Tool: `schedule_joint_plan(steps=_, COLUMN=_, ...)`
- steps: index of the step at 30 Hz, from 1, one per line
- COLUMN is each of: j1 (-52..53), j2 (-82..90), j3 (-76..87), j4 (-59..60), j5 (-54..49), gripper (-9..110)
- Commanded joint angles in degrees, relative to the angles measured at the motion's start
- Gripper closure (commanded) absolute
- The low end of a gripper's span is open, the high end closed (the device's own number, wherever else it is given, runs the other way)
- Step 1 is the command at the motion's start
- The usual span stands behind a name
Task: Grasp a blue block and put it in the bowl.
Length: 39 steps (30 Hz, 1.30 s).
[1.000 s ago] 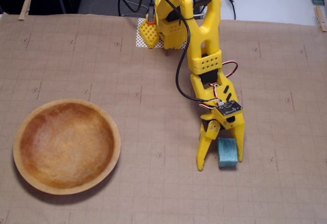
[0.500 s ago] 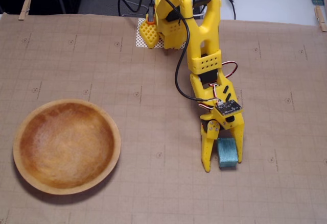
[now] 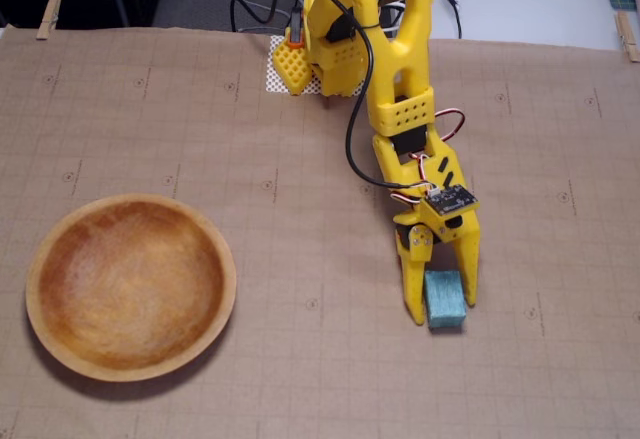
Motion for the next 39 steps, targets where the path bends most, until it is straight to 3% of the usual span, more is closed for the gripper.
schedule_joint_plan(steps=1, j1=-1.3, j2=3.9, j3=1.2, j4=-0.2, j5=-0.3, gripper=84)
schedule_joint_plan(steps=13, j1=-1.3, j2=6.2, j3=3.7, j4=-0.2, j5=-0.4, gripper=86)
schedule_joint_plan(steps=21, j1=-1.2, j2=6.2, j3=3.7, j4=-0.2, j5=-0.4, gripper=96)
schedule_joint_plan(steps=39, j1=-0.9, j2=11.9, j3=6.1, j4=-1.0, j5=-0.4, gripper=99)
